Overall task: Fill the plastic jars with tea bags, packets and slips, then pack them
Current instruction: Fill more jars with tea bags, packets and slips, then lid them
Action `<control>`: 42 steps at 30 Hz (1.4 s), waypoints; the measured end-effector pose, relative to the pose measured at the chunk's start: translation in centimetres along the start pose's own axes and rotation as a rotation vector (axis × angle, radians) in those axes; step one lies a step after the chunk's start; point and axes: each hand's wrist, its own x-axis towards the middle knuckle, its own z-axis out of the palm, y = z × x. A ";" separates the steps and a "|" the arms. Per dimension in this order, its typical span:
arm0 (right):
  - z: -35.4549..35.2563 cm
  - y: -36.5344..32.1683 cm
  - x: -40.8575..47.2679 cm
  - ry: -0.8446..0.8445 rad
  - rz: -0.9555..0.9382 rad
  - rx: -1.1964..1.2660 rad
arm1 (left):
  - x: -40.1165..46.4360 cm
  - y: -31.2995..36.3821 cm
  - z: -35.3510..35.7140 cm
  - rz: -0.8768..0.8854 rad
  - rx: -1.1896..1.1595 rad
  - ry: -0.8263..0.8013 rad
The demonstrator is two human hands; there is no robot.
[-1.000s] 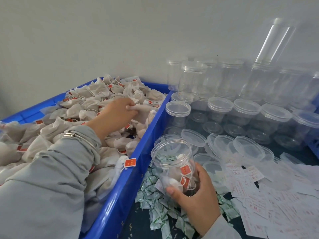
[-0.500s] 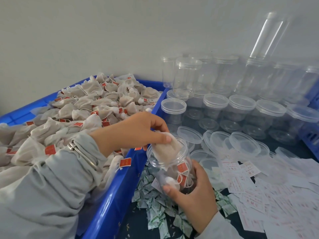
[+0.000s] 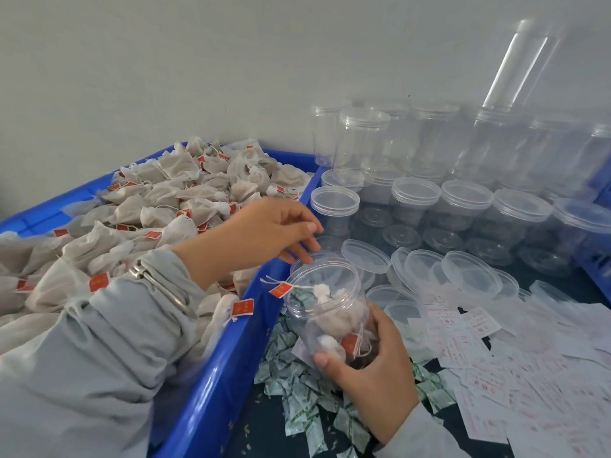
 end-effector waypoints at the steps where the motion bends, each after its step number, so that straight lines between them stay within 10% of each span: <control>1: -0.1 -0.1 0.0 -0.001 0.002 -0.001 | 0.3 -0.3 -0.7 -0.006 -0.013 0.068; 8: -0.2 -0.2 -0.1 -0.014 -0.005 -0.012 | 2.1 -5.8 -5.7 -0.093 0.753 0.596; 16: -0.2 -0.3 -0.1 -0.015 -0.006 0.007 | 2.7 -9.9 -5.8 -0.324 1.121 0.192; 42: -0.3 0.3 0.0 0.002 -0.009 -0.012 | 2.8 -9.0 -6.2 -0.453 0.834 0.567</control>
